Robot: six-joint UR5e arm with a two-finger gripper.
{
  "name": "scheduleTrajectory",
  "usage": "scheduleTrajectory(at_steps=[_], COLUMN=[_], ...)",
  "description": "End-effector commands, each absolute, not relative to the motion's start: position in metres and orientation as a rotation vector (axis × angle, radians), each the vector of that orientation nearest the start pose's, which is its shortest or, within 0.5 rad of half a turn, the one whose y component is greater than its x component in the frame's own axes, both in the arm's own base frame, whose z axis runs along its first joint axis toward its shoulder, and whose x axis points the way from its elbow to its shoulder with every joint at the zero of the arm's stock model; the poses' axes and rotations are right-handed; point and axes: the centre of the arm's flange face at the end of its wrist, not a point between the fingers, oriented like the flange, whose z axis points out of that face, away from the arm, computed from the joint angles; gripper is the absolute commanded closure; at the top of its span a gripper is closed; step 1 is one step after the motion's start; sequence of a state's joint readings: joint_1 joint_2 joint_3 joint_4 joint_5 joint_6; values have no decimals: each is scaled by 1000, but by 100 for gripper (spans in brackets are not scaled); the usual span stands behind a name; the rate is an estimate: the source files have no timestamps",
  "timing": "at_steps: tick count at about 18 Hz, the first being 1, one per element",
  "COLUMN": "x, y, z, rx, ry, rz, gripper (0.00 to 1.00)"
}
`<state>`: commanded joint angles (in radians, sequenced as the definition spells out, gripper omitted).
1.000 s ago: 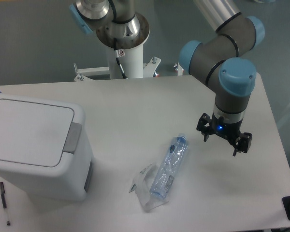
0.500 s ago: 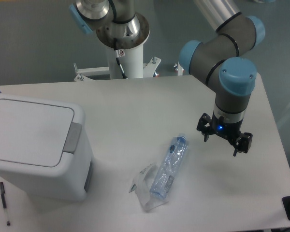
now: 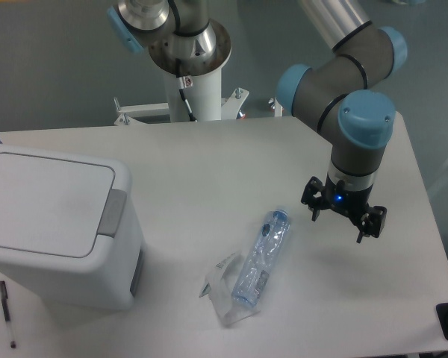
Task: Open the trash can
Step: 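Move the open gripper over to the trash can's grey button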
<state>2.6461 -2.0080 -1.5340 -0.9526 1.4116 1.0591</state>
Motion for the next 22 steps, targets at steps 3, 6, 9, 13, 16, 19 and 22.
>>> scheduleTrajectory(at_steps=[3,6,9,13,16,19,22], x=[-505,-502,-484,-464,-443,-434,-417], y=[458,468,477,487,516,529,536], z=[342,363,400,446,476,492,499], rx=[-2759,-2698,-2583,-2442,-2379,-2322,-2310], ry=[-234,-284,-231,-317,-327,-369,-348], rz=[73,61,25,-68,-117,-188,-219], gripper=[0,0,0,0,0,0,0])
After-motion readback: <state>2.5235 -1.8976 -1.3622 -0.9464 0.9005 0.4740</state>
